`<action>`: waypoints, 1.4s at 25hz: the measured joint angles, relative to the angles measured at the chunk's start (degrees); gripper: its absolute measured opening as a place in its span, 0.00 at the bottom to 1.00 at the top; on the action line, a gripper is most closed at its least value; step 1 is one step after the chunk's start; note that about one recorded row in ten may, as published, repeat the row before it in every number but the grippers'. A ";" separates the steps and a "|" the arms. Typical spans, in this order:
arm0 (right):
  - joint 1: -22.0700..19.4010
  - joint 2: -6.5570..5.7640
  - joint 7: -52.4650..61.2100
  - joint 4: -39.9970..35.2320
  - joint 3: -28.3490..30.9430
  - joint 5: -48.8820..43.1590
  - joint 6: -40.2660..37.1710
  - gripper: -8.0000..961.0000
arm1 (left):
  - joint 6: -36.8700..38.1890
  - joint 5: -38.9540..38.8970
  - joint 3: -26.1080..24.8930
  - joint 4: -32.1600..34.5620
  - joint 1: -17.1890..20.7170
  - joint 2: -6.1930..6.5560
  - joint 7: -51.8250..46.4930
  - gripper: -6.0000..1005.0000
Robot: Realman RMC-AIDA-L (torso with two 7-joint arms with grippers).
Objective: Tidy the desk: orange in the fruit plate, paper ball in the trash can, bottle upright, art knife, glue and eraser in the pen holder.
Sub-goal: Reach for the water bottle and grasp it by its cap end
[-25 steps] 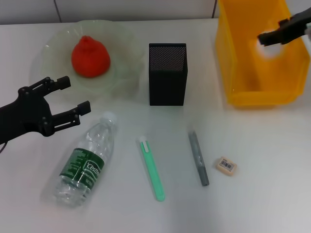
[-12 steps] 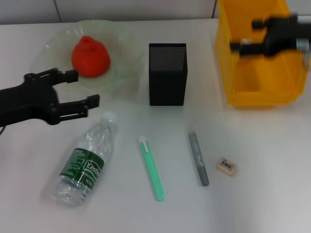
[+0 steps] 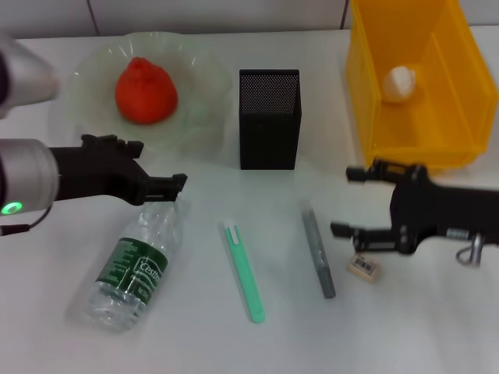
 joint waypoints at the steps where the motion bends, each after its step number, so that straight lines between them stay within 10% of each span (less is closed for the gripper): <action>1: 0.28 0.00 -2.54 2.42 0.21 0.01 -0.12 0.88 | -0.04 2.62 1.37 0.33 -0.70 -0.03 -2.80 0.84; 14: 2.35 0.08 -13.31 14.57 0.72 2.61 -1.07 0.88 | 1.42 15.64 8.13 -5.22 -9.78 -0.26 -21.25 0.84; 35: 2.36 -0.02 -13.67 15.06 0.76 2.73 -0.80 0.88 | -0.34 15.96 6.92 -17.50 -16.66 -0.19 -22.70 0.82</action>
